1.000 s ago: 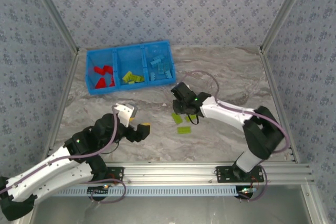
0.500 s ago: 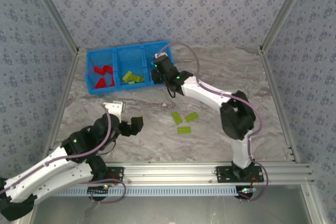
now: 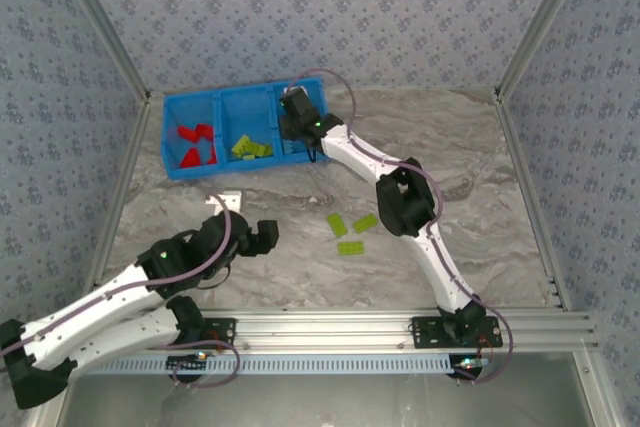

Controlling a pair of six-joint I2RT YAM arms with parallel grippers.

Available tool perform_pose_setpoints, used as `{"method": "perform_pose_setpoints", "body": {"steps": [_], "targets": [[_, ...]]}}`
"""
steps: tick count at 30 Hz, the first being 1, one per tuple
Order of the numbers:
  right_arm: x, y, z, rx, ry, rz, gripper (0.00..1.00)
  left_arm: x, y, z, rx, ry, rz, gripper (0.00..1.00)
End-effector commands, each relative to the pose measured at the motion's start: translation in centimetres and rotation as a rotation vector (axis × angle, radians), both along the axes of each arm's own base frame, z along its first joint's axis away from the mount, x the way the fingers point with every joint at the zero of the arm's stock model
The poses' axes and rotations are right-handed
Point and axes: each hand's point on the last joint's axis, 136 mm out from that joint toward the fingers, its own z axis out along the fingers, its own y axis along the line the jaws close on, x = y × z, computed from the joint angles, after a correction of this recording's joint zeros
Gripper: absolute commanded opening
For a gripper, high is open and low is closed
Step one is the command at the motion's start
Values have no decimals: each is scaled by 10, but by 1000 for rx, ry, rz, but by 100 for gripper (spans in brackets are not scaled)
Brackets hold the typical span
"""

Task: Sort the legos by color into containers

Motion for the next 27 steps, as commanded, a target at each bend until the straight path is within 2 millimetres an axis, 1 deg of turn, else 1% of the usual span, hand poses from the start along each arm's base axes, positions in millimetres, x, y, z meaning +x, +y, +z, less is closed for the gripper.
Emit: {"method": "perform_pose_setpoints", "body": {"steps": [1,2,3,6,7,8,11,13,15,17,20,22,24,27], "targets": [[-6,-7,22,-17,18,22,51,3,-9,1,-75,44,56,99],[-10,-11,32,-14,17,28,51,4,-12,-2,-87,59,73,99],[-15,-13,37,-15,21,35,51,6,-14,-4,-98,70,91,99],[-41,-26,65,-5,15,72,51,12,-21,-13,-116,116,164,99],[-52,-34,72,0,15,80,51,15,-24,-17,-117,131,178,99],[-64,-40,83,14,10,93,51,17,-29,-20,-120,145,193,99],[-105,-63,100,34,26,136,54,24,-44,-32,-125,197,228,99],[-139,-78,110,51,37,183,59,28,-62,-40,-132,232,217,99],[-175,-94,114,59,48,221,65,33,-81,-45,-137,254,198,99],[-211,-114,111,51,74,236,70,39,-103,-51,-135,271,178,99],[-258,-142,103,38,120,233,75,49,-128,-59,-118,297,168,99],[-285,-167,83,5,166,198,76,57,-141,-67,-103,303,168,99],[-304,-194,73,-15,178,122,79,66,-153,-76,-88,320,170,99],[-327,-223,69,-4,194,57,83,74,-170,-90,-83,361,165,99]]}}
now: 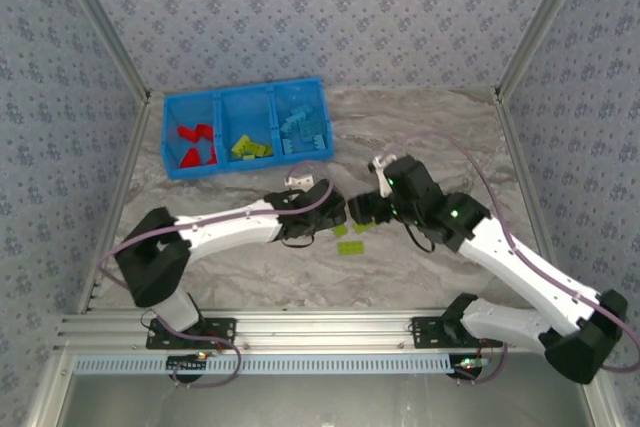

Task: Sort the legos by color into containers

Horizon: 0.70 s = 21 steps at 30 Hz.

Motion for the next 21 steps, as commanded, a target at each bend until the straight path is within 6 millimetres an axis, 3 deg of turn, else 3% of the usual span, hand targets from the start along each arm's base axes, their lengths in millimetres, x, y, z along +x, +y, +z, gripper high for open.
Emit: {"method": "perform_pose_setpoints", "body": {"steps": [1,4,8,12,21], "targets": [[-27,-40,-16,-43,68,-112,85,9,-22,-5,-40,35,0,99],[-39,-62,-17,-36,56,-179,88,11,-36,-18,-54,72,-3,96],[-44,-87,-19,-62,49,-271,91,12,-45,-39,-33,131,-14,84],[-43,-91,-14,-62,34,-284,92,8,-44,-51,-18,168,-8,70],[-34,-100,-12,-72,-4,-346,92,-3,-24,-70,83,207,-34,54]]}}
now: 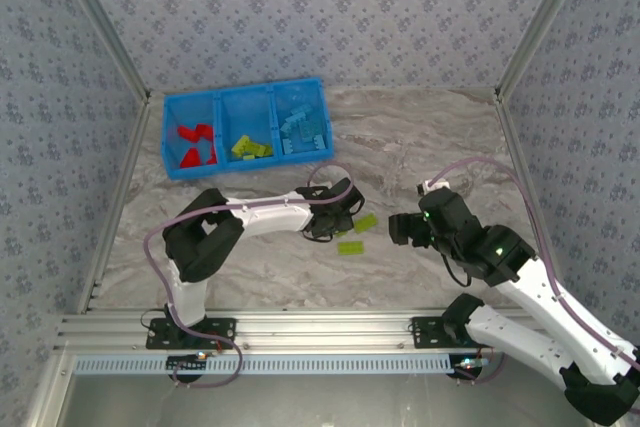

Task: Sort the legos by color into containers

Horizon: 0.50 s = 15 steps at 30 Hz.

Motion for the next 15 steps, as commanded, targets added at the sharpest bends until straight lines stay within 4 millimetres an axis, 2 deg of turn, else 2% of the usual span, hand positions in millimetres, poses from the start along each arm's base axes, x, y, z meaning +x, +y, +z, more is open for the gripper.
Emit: {"method": "perform_pose_setpoints", "body": {"steps": [1,7,15], "targets": [[3,-11,-4,-26,-8,-59,92,-7,15,-15,69,41,-12,53],[1,-11,-3,-21,3,-51,92,-10,23,-17,90,46,-36,46],[-4,-4,-2,9,25,-19,93,-7,40,7,86,7,-65,31]]}}
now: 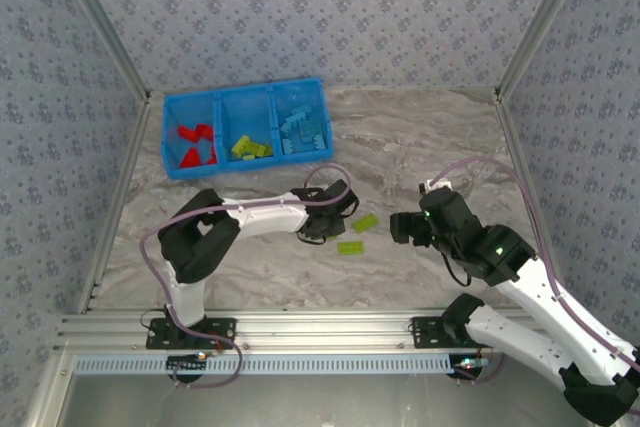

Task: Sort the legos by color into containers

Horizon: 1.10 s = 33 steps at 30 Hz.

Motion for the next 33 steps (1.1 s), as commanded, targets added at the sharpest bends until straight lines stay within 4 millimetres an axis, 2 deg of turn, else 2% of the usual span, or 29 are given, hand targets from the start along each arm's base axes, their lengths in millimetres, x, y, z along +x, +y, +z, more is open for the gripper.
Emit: {"method": "perform_pose_setpoints", "body": {"steps": [1,5,8,10,13,18,20,22,26,29,33], "targets": [[-5,-1,0,15,23,-5,93,-1,21,17,27,-15,-24,29],[-6,15,1,62,30,61,94,9,29,51,61,-110,-70,26],[-14,40,0,134,51,186,94,20,44,83,101,-208,-71,27],[-19,58,3,187,57,260,94,33,61,104,120,-278,-41,28],[-22,77,11,232,36,325,94,58,102,135,148,-360,54,28],[-18,80,8,192,17,312,95,112,185,177,206,-489,242,29],[-17,80,6,180,21,305,95,134,202,183,193,-513,270,29],[-17,81,4,176,22,304,95,157,208,182,144,-501,284,29],[-16,81,3,165,24,291,95,206,204,180,131,-499,281,29],[-18,78,5,154,28,283,95,238,204,171,144,-483,299,34],[-23,73,5,149,32,269,95,267,209,157,131,-434,329,43]]}}
